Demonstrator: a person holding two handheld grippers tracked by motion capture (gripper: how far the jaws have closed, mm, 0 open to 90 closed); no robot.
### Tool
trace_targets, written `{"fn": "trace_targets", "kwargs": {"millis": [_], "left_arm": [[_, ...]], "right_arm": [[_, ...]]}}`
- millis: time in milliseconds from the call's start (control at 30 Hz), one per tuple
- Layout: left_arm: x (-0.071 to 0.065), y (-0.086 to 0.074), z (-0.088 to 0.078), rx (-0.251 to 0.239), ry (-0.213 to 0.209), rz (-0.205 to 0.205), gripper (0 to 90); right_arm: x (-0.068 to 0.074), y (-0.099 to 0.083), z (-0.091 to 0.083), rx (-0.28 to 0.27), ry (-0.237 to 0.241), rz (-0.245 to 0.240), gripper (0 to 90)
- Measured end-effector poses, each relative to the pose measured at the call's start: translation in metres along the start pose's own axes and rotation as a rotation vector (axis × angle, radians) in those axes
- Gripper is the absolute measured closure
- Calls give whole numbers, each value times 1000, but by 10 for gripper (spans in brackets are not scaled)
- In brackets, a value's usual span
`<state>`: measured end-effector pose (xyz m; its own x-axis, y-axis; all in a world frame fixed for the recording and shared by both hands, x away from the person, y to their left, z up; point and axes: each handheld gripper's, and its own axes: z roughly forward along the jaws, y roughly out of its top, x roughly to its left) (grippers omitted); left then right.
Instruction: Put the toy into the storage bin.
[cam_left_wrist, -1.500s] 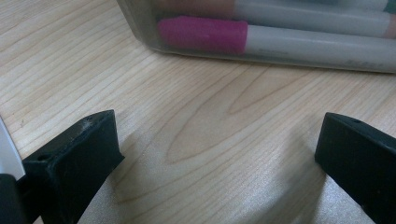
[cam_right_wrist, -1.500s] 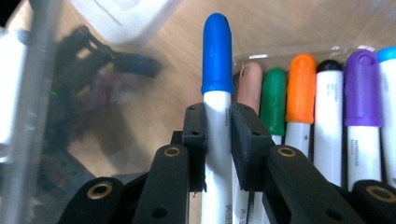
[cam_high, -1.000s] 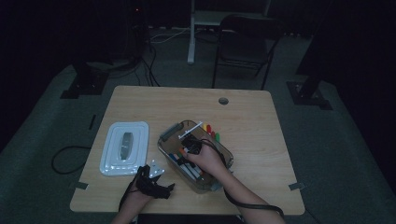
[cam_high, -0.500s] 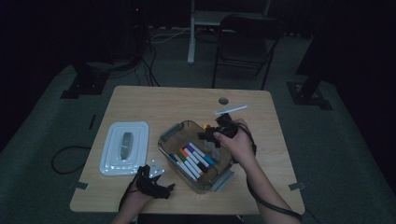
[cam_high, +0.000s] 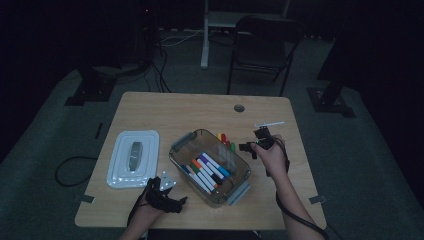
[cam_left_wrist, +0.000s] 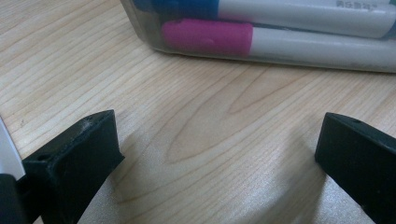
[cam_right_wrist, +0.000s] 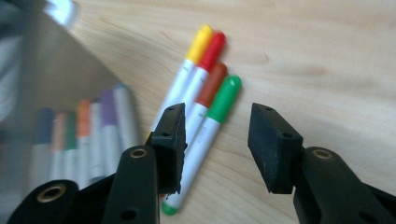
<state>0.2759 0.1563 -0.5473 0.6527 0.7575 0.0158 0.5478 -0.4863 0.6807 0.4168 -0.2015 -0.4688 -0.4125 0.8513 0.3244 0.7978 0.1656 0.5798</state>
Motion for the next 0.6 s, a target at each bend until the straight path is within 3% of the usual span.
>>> {"fn": "trace_targets", "kwargs": {"millis": [100, 267, 433, 600], "left_arm": [[0, 0, 0, 0, 0, 0, 5], [0, 0, 0, 0, 0, 0, 5], [0, 0, 0, 0, 0, 0, 5], [0, 0, 0, 0, 0, 0, 5]], "right_arm": [[-5, -10, 27, 55, 13, 29, 579], [-4, -14, 47, 94, 13, 46, 579], [-1, -12, 58, 111, -4, 45, 584], [-5, -12, 56, 122, -56, 48, 664]]}}
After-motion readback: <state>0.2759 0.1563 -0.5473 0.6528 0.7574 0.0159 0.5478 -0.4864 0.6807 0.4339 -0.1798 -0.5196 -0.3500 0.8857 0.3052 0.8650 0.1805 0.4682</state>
